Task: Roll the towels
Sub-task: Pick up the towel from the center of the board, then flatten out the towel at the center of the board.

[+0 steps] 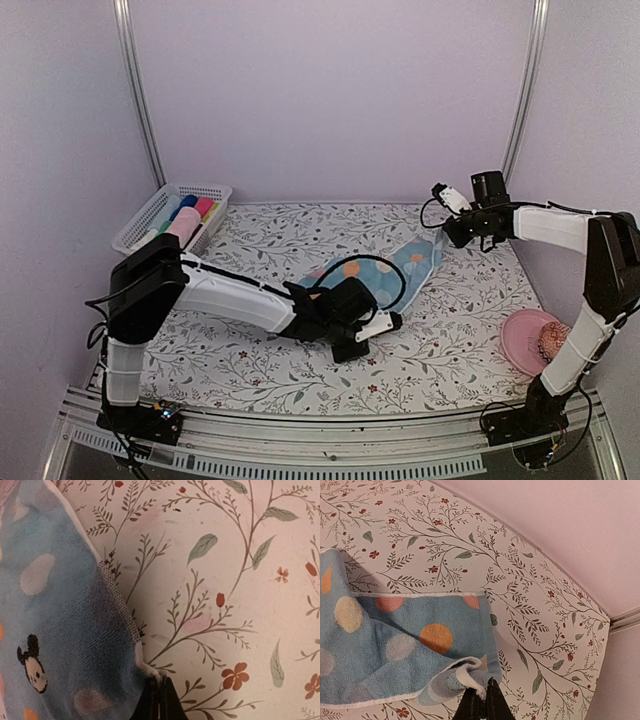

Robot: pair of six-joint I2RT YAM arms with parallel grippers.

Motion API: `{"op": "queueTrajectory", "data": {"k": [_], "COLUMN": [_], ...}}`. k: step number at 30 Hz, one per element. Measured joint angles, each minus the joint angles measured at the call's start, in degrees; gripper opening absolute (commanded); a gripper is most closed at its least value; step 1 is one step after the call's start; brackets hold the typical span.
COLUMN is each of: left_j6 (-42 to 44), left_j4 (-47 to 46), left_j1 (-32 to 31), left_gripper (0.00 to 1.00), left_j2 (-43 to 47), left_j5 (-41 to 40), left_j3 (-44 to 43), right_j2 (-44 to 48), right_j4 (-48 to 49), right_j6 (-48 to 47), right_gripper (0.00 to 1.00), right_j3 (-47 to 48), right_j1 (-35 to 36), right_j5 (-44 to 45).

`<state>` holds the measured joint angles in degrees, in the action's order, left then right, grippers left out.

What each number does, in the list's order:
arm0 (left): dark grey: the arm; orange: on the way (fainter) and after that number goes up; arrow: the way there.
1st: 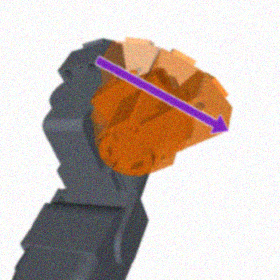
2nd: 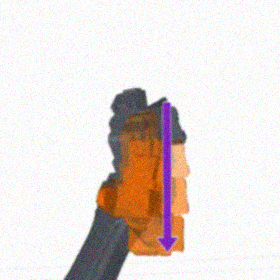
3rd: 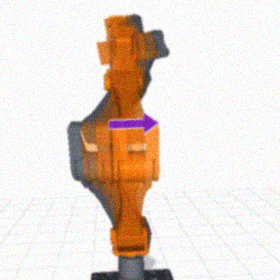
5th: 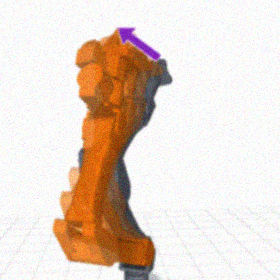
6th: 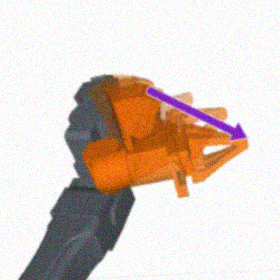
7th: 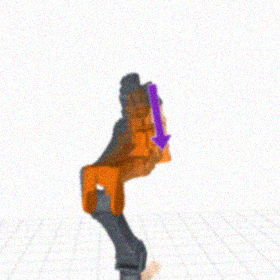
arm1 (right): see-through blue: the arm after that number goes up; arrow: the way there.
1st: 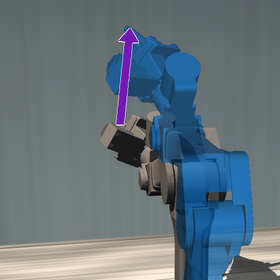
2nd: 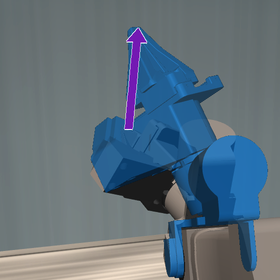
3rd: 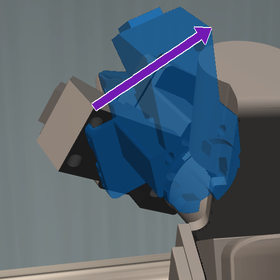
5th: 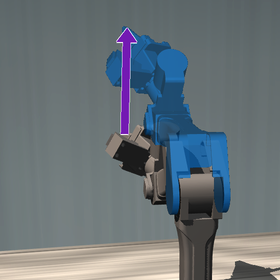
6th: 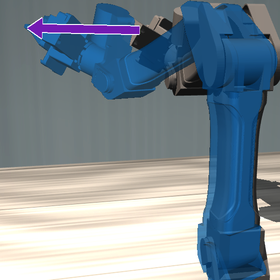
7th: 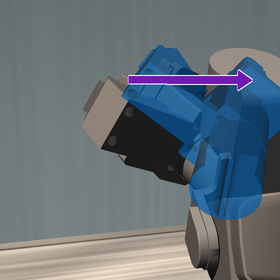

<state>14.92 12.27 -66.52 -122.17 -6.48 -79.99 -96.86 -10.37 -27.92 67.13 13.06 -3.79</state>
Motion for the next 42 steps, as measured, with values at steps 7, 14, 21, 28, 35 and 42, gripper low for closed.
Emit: {"op": "queueTrajectory", "data": {"k": [7,14,21,28,35,42], "left_j6": [-4.33,-9.66,-13.20,-14.40,-14.62,-15.61], "left_j4": [-4.96,-12.02,-13.73,-12.13,-10.34,-10.05], "left_j1": [3.91,9.09,10.56,11.56,13.86,14.58], "left_gripper": [0.00,0.00,0.00,0.00,0.00,0.00], "left_j2": [14.45,27.04,36.04,47.98,59.41,66.14], "left_j5": [4.22,12.74,20.26,9.88,-7.21,-16.85], "left_j3": [10.10,15.93,23.32,23.71,25.53,29.22], "right_j2": [1.88,6.19,15.08,23.52,25.68,25.55], "right_j4": [-0.39,-1.95,-3.41,-11.56,-24.85,-38.58], "right_j6": [-0.87,-4.52,-8.87,-15.91,-23.82,-27.08], "right_gripper": [0.02,0.02,0.02,0.02,0.02,0.02], "right_j3": [0.00,0.00,-0.15,0.37,3.52,10.47], "right_j1": [0.00,0.00,0.00,-0.02,-0.22,-0.39], "right_j5": [-3.10,-8.59,-13.44,-16.90,-14.91,-15.63]}}
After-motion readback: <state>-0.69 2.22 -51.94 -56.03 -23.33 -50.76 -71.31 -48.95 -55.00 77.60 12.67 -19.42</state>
